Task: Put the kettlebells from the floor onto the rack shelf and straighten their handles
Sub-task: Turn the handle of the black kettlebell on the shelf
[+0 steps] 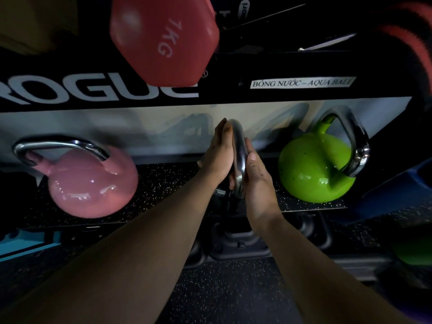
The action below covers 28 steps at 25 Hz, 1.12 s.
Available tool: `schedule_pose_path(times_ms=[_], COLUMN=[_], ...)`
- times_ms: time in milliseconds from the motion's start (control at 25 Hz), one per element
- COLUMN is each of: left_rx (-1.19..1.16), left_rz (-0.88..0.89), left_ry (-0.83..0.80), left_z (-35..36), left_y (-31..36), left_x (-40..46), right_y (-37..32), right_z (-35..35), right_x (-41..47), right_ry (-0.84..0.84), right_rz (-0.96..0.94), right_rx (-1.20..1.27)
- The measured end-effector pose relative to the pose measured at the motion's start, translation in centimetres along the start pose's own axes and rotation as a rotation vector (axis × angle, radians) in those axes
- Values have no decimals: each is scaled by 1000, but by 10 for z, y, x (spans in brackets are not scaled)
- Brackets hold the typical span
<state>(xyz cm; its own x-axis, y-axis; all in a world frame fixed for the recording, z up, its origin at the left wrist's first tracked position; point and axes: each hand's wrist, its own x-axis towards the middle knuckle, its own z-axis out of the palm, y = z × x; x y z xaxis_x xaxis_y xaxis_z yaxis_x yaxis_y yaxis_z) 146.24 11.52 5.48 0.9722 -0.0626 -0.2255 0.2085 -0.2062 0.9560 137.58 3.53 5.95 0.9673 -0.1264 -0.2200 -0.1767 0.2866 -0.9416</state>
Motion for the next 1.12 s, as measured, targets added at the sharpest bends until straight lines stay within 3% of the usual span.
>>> schedule_pose_path(times_ms=[520,800,920,1000,1120], left_rx=[12,142,556,838,985], left_rz=[84,46,164,274,302], left_ry=[-26,-69,11,64,222], left_z=[-4,-11,-32,-63,-122], left_y=[4,8,4,-2,-3], left_x=[0,-5,-24,-34,-43], right_y=[7,-2,-21,-37,-58], right_z=[3,-11,-25,-32,-13], right_x=[1,2,8,14,17], right_ry=[2,-45,-6,56,61], right_rz=[-51,-34,-49,-176,-448], right_rx=[-131,-300,-427,-703,-1049])
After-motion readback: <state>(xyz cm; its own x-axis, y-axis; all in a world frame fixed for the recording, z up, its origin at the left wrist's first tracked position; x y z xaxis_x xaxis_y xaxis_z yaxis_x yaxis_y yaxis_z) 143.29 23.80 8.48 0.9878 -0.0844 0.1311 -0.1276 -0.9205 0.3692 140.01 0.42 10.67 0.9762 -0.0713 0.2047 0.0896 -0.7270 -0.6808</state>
